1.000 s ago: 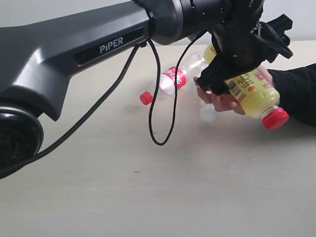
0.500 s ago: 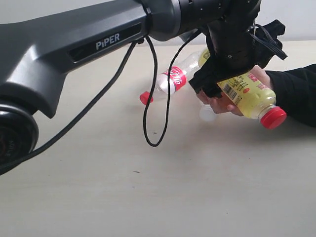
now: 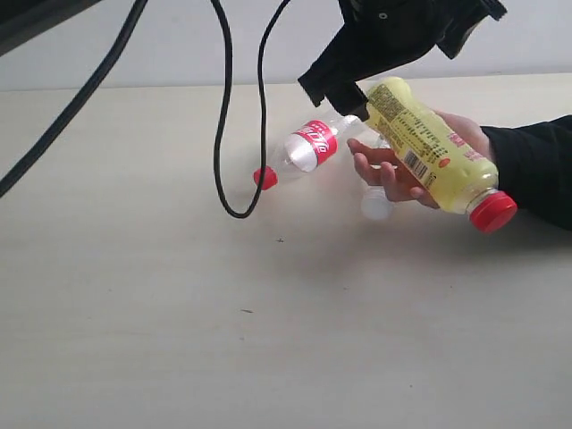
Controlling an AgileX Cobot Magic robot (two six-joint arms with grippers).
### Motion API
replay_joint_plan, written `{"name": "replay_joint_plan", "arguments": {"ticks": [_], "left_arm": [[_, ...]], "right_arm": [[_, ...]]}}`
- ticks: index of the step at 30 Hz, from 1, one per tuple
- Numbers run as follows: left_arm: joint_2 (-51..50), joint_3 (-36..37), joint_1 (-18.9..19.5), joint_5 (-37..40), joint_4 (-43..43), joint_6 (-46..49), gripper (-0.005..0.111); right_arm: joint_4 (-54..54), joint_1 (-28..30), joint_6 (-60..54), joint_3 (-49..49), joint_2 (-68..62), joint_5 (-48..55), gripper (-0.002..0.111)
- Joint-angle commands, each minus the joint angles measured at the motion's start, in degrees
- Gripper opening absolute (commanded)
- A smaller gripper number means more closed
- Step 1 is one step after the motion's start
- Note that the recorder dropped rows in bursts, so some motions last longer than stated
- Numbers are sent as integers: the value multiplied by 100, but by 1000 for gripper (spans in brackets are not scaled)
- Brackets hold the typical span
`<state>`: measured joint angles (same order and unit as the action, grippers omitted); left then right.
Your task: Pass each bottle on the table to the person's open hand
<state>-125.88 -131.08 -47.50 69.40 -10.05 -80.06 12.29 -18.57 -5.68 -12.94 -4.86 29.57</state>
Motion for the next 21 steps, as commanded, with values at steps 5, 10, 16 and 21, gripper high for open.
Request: {"name": "replay_joint_plan", "arguments": {"ticks": [5, 10, 16, 21], "left_arm": [[63, -9, 17, 57, 544, 950, 11], [222, -9, 7, 57, 472, 1679, 6], [548, 1, -117, 57, -292, 3237, 6], [795, 289, -227, 57, -315, 4643, 6]], "right_arm": [[-2, -8, -10, 11, 21, -23, 0], [-2, -8, -10, 11, 21, -23, 0], [-2, -8, -10, 11, 21, -23, 0], [-2, -8, -10, 11, 21, -23, 0]]}}
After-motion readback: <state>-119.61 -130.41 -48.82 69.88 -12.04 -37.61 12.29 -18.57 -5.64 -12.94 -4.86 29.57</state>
